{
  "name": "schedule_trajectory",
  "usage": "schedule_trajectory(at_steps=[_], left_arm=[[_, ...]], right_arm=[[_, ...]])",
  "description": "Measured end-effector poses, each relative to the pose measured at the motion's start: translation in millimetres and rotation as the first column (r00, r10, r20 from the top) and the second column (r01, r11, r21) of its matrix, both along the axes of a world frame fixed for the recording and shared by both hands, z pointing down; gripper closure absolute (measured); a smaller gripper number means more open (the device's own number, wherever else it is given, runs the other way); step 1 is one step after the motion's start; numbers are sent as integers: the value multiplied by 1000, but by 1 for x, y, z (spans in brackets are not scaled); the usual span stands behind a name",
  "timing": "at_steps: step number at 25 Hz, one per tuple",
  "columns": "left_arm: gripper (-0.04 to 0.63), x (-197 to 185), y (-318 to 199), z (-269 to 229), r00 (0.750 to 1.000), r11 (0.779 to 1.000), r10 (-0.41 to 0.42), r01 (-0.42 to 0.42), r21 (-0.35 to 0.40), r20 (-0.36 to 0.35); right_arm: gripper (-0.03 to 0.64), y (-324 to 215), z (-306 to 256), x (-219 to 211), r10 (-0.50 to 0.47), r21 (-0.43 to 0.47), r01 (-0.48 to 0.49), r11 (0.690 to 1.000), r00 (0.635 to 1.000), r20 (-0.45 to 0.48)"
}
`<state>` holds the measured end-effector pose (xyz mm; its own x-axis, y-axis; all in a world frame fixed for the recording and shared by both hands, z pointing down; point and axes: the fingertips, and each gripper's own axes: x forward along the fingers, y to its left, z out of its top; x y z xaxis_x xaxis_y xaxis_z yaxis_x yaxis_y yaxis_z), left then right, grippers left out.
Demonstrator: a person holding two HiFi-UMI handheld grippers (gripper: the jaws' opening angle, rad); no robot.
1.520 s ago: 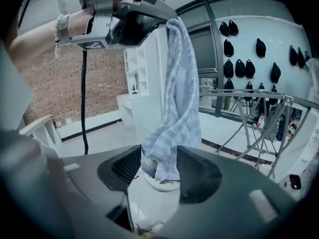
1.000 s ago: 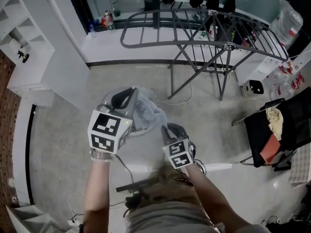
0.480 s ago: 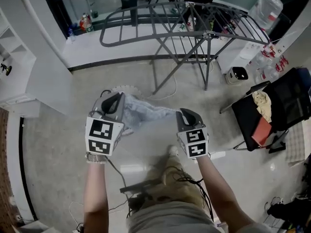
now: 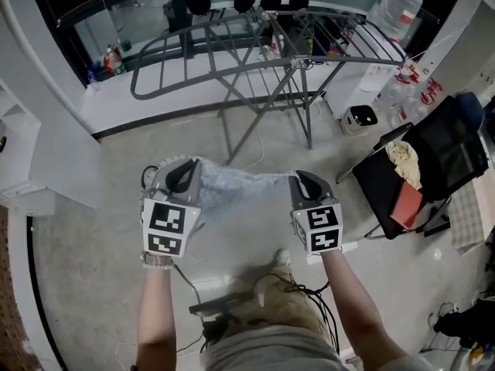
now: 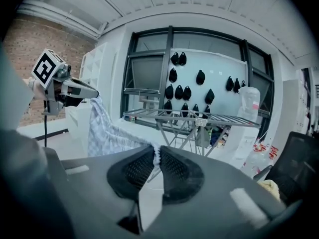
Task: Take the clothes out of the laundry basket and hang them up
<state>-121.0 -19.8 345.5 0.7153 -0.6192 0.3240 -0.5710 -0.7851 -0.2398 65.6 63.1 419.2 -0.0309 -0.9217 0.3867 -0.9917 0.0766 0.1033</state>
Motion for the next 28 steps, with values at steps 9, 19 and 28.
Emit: schedule_trajectory(at_steps=[9,19,28], left_arm=[[594,129,0,-15,997,997,71,-70,31,-27],[594,252,2,-17,993,993,109,-108,49,-35],[594,332,11,-15,984,982,178,-177,67,-21]], right_arm=[[583,5,-31,130,52,57,-49,997,997,-62],[583,5,-53,257,80,107,-70,992,993,-92],[583,21,-68,337,150,151,-132,980,983,-110]])
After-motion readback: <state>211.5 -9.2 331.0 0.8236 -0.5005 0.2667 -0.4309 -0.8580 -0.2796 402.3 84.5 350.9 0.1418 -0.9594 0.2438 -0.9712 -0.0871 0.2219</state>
